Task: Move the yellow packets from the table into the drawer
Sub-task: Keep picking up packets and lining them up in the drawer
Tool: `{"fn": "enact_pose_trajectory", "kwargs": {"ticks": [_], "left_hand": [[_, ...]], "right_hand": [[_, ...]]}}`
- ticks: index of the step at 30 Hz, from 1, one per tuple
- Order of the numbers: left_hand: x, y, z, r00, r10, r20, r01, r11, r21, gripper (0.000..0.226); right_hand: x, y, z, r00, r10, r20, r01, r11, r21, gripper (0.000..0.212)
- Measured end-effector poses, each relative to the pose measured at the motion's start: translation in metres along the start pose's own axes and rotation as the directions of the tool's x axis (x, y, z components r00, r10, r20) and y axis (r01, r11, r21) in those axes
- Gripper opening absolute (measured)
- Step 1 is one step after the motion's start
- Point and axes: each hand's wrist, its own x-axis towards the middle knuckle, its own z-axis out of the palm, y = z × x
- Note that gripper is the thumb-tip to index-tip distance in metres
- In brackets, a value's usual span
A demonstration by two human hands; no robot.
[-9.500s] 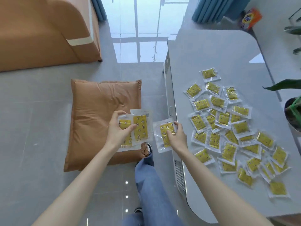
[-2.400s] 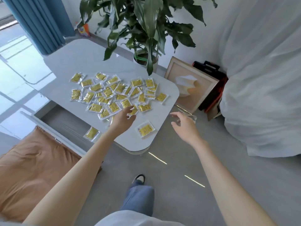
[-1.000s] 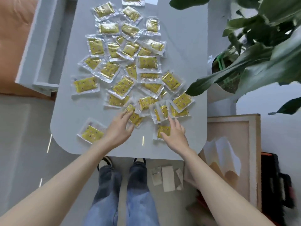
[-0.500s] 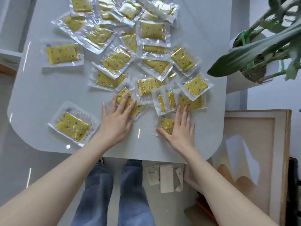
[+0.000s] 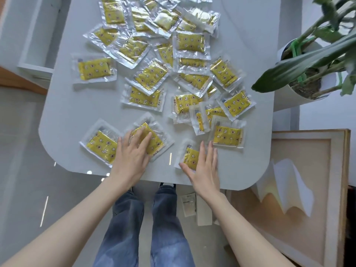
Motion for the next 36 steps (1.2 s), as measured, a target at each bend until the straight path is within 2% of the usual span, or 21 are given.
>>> {"fn": "enact_pose_trajectory", "kwargs": {"ticks": [4, 6, 11, 15, 19, 22, 27, 29, 32, 34, 36], "left_hand": [[0.014, 0.009, -0.005, 0.994, -0.109, 0.032, 0.111, 0.99, -0.082, 0.081], [0.021, 0.013, -0.002, 0.988, -0.151, 0.034, 0.153, 0.986, -0.071, 0.089], [0.029, 0.021, 0.001, 0.963, -0.26, -0.074, 0.25, 0.961, -0.122, 0.104], [0.036, 0.026, 0.0, 0.946, -0.322, -0.028, 0.313, 0.936, -0.162, 0.108], [0.036, 0.03, 0.002, 0.948, -0.318, -0.033, 0.306, 0.933, -0.191, 0.096], [0.035, 0.028, 0.002, 0.922, -0.387, -0.029, 0.365, 0.89, -0.272, 0.09], [0.038, 0.029, 0.0, 0.913, -0.408, 0.0, 0.392, 0.878, -0.273, 0.093], [0.038, 0.029, 0.0, 0.9, -0.435, 0.011, 0.418, 0.858, -0.298, 0.095], [0.036, 0.024, 0.003, 0.903, -0.429, 0.033, 0.396, 0.799, -0.453, 0.077], [0.033, 0.019, 0.001, 0.9, -0.432, 0.061, 0.374, 0.692, -0.618, 0.06], [0.028, 0.013, -0.006, 0.881, -0.461, 0.104, 0.364, 0.52, -0.773, 0.052]], "right_hand": [[-0.001, 0.005, -0.014, 0.993, -0.054, -0.103, 0.045, 0.995, -0.089, 0.092], [0.002, 0.008, -0.019, 0.996, -0.041, -0.084, 0.031, 0.991, -0.127, 0.09], [0.017, 0.004, -0.026, 0.998, -0.019, -0.055, 0.009, 0.984, -0.177, 0.083], [0.025, -0.001, -0.03, 0.999, 0.031, -0.024, -0.036, 0.966, -0.257, 0.068], [0.023, -0.008, -0.027, 1.0, 0.013, 0.012, -0.009, 0.95, -0.313, 0.05], [0.016, -0.012, -0.026, 0.999, 0.012, 0.034, -0.006, 0.984, -0.178, 0.038], [0.007, -0.015, -0.023, 0.989, 0.126, 0.078, -0.14, 0.968, 0.21, 0.049], [0.008, -0.017, -0.026, 0.98, 0.179, 0.084, -0.198, 0.897, 0.395, 0.049], [0.011, -0.021, -0.029, 0.952, 0.236, 0.193, -0.304, 0.679, 0.668, 0.041], [0.012, -0.027, -0.03, 0.943, 0.232, 0.239, -0.331, 0.576, 0.747, 0.041], [0.012, -0.035, -0.033, 0.944, 0.225, 0.24, -0.326, 0.536, 0.779, 0.047]]}}
